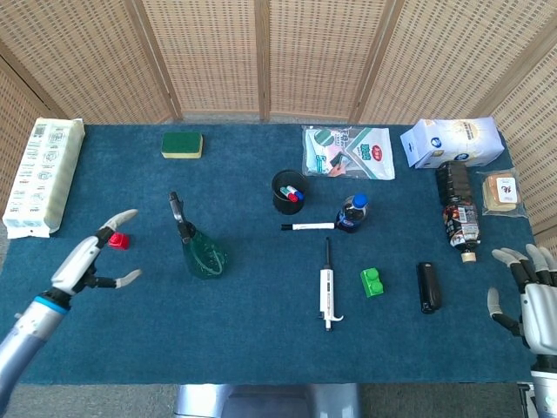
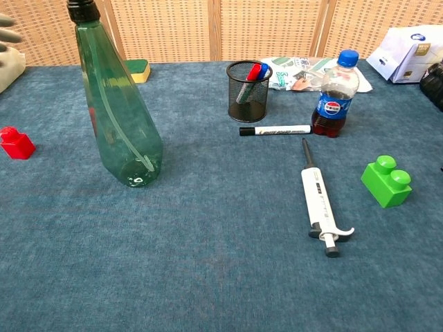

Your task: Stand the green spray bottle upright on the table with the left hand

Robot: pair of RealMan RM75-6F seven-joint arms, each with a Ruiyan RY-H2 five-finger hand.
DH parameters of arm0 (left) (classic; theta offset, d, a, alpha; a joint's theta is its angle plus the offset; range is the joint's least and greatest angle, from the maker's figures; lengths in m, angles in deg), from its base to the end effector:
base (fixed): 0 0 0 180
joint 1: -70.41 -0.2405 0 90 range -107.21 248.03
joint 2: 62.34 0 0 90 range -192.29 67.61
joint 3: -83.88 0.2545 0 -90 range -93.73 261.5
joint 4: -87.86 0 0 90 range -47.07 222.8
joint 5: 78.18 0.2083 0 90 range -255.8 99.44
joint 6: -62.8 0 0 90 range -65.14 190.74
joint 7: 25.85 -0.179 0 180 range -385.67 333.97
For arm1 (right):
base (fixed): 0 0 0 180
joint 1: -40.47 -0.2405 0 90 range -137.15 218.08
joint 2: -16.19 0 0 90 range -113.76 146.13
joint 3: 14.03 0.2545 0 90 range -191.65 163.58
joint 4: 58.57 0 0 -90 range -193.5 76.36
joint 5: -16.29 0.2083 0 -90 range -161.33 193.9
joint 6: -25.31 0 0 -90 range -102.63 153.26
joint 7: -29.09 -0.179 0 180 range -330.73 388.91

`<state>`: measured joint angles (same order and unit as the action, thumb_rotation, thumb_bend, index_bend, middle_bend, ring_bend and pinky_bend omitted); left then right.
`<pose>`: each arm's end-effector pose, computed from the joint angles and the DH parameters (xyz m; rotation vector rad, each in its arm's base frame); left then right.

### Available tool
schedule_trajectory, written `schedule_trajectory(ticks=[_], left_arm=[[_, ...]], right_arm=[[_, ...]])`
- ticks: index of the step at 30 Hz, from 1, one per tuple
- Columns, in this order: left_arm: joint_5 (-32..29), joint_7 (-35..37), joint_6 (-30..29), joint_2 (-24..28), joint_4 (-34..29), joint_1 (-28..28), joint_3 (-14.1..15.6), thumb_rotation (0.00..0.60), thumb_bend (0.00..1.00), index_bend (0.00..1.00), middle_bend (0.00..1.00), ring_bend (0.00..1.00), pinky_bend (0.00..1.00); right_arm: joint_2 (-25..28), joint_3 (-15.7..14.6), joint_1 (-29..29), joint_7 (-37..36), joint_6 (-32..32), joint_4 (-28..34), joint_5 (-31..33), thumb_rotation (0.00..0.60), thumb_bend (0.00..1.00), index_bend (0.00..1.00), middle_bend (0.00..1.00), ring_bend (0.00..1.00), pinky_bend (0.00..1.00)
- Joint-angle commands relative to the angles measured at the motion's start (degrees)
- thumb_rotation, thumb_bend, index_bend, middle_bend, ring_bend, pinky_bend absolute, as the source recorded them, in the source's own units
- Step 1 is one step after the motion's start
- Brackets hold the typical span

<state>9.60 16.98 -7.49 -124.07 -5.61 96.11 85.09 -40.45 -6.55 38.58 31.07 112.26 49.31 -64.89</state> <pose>-0.2398 0.2959 0.1168 -1.4986 -1.5542 -1.3677 -0.2766 -0.2125 0.1986 1.2168 -0.9654 0.9848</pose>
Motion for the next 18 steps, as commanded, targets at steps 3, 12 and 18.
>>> schedule_trajectory(ticks=[3,12,18], left_arm=[[-0.3,-9.8,-2.3,7.1,-5.9,-3.9,2.5,0.600,0.32,0.00,0.00,0.00,0.04],[-0.7,-24.5,-9.4,16.4,-13.6,-11.9,5.9,0.600,0.32,0.06,0.01,0.00,0.05],[-0.4,-33.7,-14.8,16.8,-15.8,-16.6,6.3,0.600,0.32,0.07,0.02,0.00,0.05]], right_arm=[[0.7,0.2,-0.8,1.3,-1.3,0.5,0.8,0.600,0.56,0.21,0.23,0.02,0.07],[0.8,0.6,-3.3,6.8,-4.5,-0.4,2.8,0.600,0.55,0.22,0.23,0.02,0.07],[0.3,0.6,-3.4,11.8,-3.4,-0.7,3.6,0.600,0.56,0.22,0.23,0.02,0.07]])
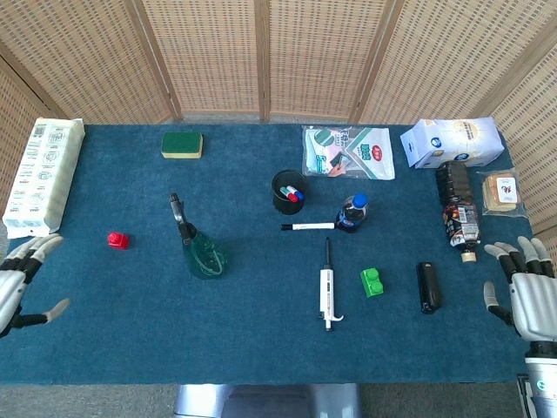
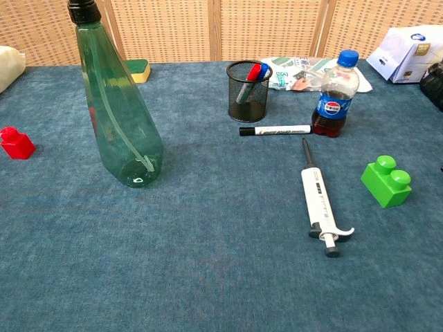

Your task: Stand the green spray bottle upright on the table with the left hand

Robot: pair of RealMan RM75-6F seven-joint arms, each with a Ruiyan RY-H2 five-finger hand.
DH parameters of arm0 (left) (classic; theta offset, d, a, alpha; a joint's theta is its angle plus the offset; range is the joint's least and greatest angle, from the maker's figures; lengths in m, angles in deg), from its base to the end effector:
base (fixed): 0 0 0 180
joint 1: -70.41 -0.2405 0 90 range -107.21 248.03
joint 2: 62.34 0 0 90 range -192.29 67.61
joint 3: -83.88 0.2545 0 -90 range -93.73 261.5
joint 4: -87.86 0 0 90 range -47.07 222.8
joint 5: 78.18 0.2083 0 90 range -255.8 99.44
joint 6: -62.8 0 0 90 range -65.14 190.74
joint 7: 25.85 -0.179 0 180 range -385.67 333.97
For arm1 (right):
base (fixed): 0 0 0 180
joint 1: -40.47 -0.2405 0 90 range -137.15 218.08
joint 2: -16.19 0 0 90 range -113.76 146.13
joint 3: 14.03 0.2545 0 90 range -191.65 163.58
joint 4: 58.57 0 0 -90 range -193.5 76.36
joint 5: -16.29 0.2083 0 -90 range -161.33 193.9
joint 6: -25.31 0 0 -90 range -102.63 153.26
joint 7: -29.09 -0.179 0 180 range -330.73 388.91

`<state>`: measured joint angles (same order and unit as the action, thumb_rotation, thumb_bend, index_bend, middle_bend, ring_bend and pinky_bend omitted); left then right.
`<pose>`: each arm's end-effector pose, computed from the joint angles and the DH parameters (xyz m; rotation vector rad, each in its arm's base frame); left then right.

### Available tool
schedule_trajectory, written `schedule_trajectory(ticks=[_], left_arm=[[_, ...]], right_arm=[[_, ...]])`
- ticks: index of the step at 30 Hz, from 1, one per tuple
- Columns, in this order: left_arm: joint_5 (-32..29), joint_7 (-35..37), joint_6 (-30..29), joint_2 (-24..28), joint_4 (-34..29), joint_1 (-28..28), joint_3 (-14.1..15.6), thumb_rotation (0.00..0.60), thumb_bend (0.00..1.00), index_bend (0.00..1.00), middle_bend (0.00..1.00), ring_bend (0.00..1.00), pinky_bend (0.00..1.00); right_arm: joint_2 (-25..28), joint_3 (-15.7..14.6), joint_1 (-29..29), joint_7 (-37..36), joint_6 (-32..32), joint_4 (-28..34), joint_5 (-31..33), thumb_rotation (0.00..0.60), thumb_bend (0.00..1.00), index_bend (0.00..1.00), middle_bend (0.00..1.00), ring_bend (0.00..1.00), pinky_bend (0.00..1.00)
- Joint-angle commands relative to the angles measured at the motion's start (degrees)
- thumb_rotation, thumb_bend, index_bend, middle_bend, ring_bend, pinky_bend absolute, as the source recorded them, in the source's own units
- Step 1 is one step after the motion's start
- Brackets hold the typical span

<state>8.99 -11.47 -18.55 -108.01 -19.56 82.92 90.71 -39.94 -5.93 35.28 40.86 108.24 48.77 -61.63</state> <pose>-0.2703 0.2121 0.1987 -1.4833 -1.1462 -0.9651 -0.2778 -0.2306 0.1943 1.3098 -0.8705 0.8256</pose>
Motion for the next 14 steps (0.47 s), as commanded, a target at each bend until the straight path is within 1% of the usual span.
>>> schedule_trajectory(ticks=[1,7,14], left_arm=[[0.3,-6.6,-4.8,0.4,-2.1,-4.3,0.7,0.600,0.32,0.07,0.02,0.00,0.05],[1.0,-8.7,-6.6,-0.9,-2.8,-6.6,0.2,0.600,0.32,0.07,0.03,0.00,0.05],[1.3,-9.8,-6.1,-1.0,-3.6,-7.1,-0.6,0.600,0.32,0.07,0.03,0.00,0.05]], right_arm=[[-0.1,0.0,-0.1,2.8,0.9,0.0,0.3,0.600,0.56,0.22,0.23,0.02,0.07],[0.4,-0.4,0.3,3.8,1.9,0.6,-0.3,0.600,0.55,0.23,0.23,0.02,0.07],[0.2,-0.8,0.2,2.9,1.5,0.1,-0.5,0.600,0.55,0.23,0.23,0.02,0.07]])
